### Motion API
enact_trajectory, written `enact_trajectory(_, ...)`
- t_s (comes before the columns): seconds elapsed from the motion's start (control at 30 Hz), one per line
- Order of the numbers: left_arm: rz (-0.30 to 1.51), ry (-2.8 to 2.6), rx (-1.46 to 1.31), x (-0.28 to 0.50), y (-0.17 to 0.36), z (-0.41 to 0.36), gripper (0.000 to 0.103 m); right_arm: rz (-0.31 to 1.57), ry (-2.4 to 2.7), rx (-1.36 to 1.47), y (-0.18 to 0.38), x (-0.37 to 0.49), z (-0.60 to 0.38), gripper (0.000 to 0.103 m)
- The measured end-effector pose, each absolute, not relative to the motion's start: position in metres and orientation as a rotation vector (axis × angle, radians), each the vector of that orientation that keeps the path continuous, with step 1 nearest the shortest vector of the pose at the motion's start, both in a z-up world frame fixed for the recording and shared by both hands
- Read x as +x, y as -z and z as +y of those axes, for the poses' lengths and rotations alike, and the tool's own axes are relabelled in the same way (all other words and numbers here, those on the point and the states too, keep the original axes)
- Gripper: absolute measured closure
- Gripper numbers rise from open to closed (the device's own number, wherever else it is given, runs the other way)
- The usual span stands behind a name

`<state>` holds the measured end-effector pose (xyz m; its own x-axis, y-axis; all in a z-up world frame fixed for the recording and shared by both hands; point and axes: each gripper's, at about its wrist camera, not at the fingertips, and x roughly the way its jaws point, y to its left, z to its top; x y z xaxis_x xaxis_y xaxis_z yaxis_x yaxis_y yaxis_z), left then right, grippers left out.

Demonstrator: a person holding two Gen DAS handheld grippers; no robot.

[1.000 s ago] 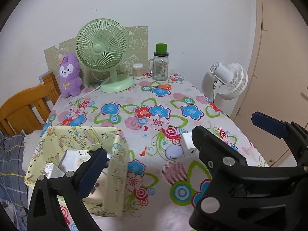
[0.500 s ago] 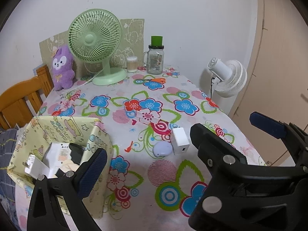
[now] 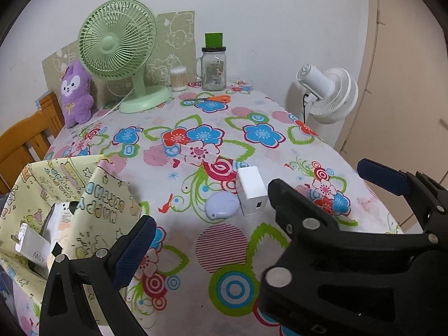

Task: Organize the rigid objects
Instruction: 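Grasp the grey round pouch with the left gripper while the right gripper grasps the white cube charger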

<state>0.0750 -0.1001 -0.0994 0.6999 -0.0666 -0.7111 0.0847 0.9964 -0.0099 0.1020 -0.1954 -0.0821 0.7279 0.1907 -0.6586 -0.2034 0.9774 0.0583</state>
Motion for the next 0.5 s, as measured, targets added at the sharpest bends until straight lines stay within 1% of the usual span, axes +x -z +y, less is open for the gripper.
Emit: enact_trajectory(0.5, 0.843, 0.041, 0.003, 0.098, 0.133, -0.095, 0.0, 0.805, -0.232, 0.0, 0.12, 0.129, -0.189, 0.004)
